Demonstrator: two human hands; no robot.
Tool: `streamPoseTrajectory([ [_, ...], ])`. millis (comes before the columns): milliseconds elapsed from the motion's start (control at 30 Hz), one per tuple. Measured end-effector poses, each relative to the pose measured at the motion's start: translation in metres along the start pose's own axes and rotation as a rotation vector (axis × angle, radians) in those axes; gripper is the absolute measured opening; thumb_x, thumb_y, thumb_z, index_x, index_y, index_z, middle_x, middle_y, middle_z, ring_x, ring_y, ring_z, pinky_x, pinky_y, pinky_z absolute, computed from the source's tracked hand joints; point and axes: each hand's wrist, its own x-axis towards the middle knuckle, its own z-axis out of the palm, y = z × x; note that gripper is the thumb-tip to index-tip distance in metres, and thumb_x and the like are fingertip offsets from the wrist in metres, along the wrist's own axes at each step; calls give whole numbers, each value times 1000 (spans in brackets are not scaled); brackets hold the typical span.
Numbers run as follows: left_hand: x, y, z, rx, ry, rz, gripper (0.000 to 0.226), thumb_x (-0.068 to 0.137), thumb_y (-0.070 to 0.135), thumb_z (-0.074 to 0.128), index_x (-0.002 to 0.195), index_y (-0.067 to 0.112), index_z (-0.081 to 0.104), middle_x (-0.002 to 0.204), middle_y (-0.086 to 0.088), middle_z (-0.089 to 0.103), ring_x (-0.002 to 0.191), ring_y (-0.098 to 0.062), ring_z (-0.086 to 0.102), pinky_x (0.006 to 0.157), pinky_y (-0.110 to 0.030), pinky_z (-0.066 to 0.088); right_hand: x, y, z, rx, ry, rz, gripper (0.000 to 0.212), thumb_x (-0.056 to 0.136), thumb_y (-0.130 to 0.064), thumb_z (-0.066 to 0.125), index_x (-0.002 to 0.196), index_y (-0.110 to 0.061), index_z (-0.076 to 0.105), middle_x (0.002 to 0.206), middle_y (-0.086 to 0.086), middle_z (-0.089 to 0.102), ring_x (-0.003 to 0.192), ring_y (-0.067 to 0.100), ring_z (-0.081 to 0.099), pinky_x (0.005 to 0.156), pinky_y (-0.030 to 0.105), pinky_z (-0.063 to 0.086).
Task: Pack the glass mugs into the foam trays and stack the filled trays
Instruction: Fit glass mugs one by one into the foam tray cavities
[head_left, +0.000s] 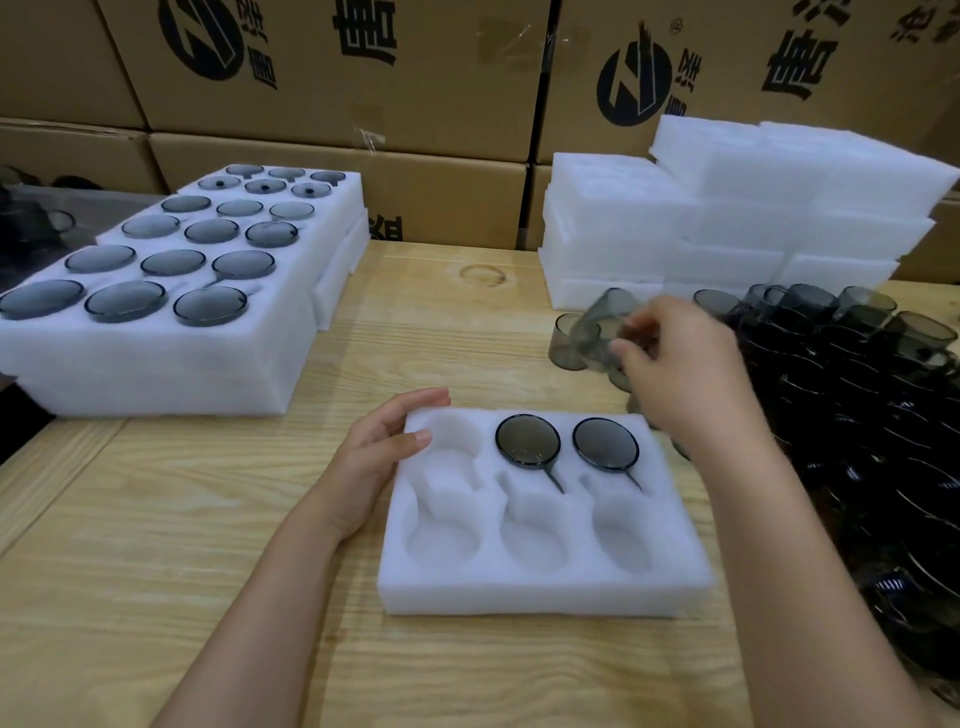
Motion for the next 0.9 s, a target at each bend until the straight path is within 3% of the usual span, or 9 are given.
streamPoseTrajectory([
  [167, -1, -1, 1, 78, -16, 102, 64, 62, 44, 79, 123, 41, 61, 134, -2, 56, 127, -21, 51, 99, -39, 45, -26, -46, 16, 189, -270, -70, 9, 81, -17, 67, 80, -23, 61, 80, -6, 62, 80, 13, 58, 72, 25, 45],
  [300, 0, 2, 2, 101, -45, 132, 87, 53, 58, 85, 132, 40, 52, 141, -3, 49, 130, -17, 48, 101, -35, 43, -36, -59, 31, 195, -330, -149, 10, 82, -17, 66, 79, -23, 59, 77, -10, 62, 80, 12, 58, 72, 26, 46],
  [367, 0, 3, 5, 100, -58, 158, 84, 56, 51, 86, 131, 30, 53, 135, -4, 55, 124, -21, 53, 96, -34, 46, -40, -65, 38, 216, -367, -174, 8, 82, -18, 66, 80, -23, 59, 81, -6, 65, 83, 14, 60, 74, 30, 48],
  [467, -1, 3, 6, 111, -43, 180, 69, 63, 35, 80, 126, 19, 57, 128, -16, 58, 121, -36, 52, 99, -49, 42, -43, -72, 45, 222, -437, -225, 10, 83, -19, 65, 81, -25, 58, 85, -5, 65, 82, 14, 59, 72, 28, 47],
  [600, -2, 5, 3, 80, -56, 146, 60, 67, 36, 77, 123, 21, 62, 122, -11, 64, 117, -33, 56, 99, -47, 43, -37, -68, 44, 344, -382, -215, 5, 85, -33, 64, 88, -30, 61, 96, -13, 59, 79, 2, 55, 62, 14, 40],
  [667, -3, 6, 3, 65, -88, 124, 59, 67, 35, 76, 122, 21, 62, 118, -8, 66, 113, -29, 59, 94, -40, 46, -34, -62, 42, 450, -352, -147, 25, 83, -41, 65, 107, -35, 59, 110, -17, 53, 87, 0, 56, 66, 7, 40],
  [767, -3, 6, 4, 57, -114, 89, 71, 63, 42, 82, 127, 21, 60, 126, -10, 63, 118, -29, 58, 95, -38, 48, -33, -56, 43, 488, -483, -131, 53, 79, -41, 70, 128, -37, 50, 120, -23, 52, 97, 0, 57, 76, 13, 44],
  [833, -3, 5, 3, 39, -119, 87, 76, 62, 37, 82, 131, 17, 56, 134, -15, 56, 125, -34, 52, 101, -45, 44, -34, -55, 48, 504, -529, -130, 49, 78, -39, 72, 124, -36, 55, 114, -24, 58, 95, -1, 59, 77, 15, 45],
  [900, -2, 6, 3, 58, -108, 112, 69, 65, 29, 73, 130, 19, 55, 135, -10, 56, 126, -32, 51, 102, -44, 43, -33, -53, 51, 496, -475, -114, 46, 76, -40, 74, 120, -36, 59, 109, -23, 61, 89, -2, 59, 71, 7, 43],
])
